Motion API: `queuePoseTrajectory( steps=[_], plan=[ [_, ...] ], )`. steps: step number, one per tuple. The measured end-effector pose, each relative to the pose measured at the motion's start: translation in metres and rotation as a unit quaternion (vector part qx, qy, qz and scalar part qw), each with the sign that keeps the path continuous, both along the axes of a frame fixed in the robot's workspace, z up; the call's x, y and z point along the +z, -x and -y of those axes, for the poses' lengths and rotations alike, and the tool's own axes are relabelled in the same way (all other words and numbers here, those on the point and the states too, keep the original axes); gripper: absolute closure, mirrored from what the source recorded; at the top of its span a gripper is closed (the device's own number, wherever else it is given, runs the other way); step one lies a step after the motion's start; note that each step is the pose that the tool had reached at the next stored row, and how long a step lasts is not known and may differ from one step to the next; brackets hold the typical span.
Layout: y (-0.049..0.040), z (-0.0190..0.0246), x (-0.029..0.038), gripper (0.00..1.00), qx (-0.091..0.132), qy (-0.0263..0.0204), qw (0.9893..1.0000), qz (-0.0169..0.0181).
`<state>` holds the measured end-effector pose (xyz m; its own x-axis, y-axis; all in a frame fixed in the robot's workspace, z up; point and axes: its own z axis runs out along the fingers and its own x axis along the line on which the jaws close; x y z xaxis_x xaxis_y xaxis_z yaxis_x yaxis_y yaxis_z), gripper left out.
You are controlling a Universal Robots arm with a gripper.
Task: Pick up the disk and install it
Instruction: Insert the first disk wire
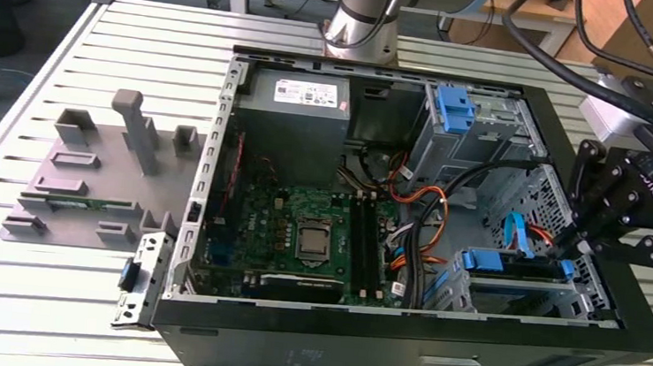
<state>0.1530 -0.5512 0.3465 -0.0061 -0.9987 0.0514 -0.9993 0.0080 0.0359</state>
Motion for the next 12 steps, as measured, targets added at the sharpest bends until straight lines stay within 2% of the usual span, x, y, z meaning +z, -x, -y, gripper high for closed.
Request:
queuePoseTrajectory(
  steps=[12],
  plan=[
    [0.0000,0.0014,0.0001,0.84,0.000,0.0020,1.0000,0.0000]
  ],
)
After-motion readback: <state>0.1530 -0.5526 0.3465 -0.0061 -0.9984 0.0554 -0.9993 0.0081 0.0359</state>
